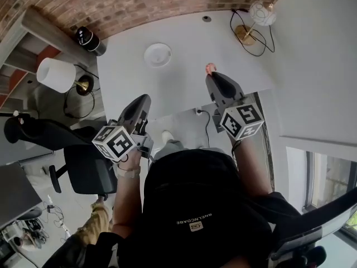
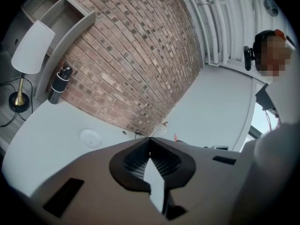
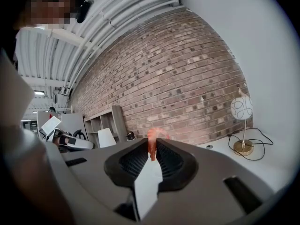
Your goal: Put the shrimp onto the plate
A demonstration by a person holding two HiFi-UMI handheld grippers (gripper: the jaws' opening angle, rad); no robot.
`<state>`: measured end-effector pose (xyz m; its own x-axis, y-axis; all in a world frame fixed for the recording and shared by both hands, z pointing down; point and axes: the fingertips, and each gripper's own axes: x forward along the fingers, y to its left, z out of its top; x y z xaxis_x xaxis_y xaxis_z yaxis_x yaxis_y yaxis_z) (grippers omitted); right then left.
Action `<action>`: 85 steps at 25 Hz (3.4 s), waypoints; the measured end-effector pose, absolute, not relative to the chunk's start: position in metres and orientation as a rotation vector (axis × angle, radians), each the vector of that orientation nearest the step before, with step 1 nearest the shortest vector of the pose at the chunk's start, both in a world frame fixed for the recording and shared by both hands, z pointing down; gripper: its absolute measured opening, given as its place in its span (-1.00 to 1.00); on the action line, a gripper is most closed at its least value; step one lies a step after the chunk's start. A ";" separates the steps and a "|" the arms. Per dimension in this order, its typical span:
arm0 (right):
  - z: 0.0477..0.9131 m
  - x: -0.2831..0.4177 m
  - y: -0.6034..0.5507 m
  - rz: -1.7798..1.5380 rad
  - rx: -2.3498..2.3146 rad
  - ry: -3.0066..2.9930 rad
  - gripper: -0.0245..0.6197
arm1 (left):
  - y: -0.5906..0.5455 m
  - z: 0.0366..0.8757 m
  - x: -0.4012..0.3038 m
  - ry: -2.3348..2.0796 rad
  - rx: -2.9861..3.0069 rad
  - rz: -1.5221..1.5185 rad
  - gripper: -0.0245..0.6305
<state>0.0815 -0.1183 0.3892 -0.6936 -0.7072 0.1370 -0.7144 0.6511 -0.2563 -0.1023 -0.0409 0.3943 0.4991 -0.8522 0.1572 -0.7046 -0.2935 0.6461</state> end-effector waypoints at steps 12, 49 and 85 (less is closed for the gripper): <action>0.388 0.048 -0.123 0.444 1.327 -2.765 -0.76 | -0.054 0.402 -0.152 -1.196 2.094 -0.299 -0.92; 0.395 -0.006 -0.200 0.437 1.132 -2.795 -0.76 | -0.102 0.411 -0.184 -1.308 1.993 -0.300 -0.92; 0.497 -0.092 -0.294 0.539 0.515 -2.737 -0.76 | -0.055 0.421 -0.204 -1.809 1.585 -0.392 -0.92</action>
<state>-0.0917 -0.2945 0.4965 -0.8894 -0.2851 0.3574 -0.3993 0.8651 -0.3035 -0.2039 -0.0554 0.4211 -0.0163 -0.9549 0.2964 -0.7464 0.2089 0.6319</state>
